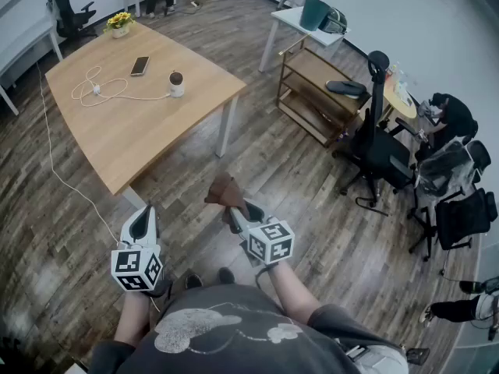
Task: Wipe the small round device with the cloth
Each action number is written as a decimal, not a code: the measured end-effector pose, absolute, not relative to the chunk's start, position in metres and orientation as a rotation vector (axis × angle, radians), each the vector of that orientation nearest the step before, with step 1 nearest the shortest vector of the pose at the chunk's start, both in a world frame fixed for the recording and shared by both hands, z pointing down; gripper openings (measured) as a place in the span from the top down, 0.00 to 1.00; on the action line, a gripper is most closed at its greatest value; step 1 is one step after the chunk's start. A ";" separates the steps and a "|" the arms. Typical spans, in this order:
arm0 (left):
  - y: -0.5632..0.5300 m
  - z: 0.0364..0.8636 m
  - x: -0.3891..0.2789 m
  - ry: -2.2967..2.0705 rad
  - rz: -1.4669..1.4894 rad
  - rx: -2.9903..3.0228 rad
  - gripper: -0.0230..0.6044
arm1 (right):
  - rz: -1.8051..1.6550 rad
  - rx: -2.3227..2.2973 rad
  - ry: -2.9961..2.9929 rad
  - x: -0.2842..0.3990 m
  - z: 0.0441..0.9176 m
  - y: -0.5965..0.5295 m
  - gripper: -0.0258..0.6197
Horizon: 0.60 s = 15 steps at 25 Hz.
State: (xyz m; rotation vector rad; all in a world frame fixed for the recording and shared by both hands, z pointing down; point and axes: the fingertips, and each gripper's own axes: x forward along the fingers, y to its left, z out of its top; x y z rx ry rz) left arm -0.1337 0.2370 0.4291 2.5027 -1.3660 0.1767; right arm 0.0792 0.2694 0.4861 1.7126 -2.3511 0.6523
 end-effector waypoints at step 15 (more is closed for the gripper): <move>0.230 0.434 -0.144 -1.298 0.167 2.511 0.93 | 0.642 1.771 -2.279 0.070 0.486 0.269 0.83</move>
